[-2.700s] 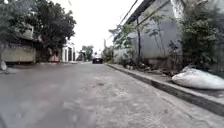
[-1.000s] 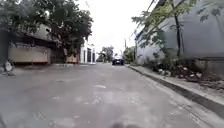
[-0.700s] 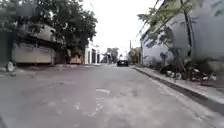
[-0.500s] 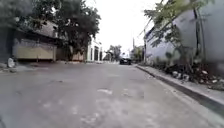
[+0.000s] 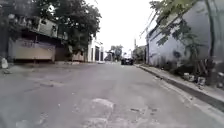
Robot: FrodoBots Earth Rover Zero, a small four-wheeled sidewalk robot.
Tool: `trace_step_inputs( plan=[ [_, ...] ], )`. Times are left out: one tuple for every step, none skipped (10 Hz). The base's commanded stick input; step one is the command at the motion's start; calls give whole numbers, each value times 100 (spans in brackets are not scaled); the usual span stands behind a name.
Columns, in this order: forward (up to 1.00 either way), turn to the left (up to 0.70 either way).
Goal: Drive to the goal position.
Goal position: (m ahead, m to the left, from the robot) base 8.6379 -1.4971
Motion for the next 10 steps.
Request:
trace_step_inputs(
  plan=[
    [100,0],
    [100,0],
    [100,0],
    [100,0],
    [100,0],
    [100,0],
    [100,0],
    [100,8],
    [100,17],
    [100,0]
  ],
)
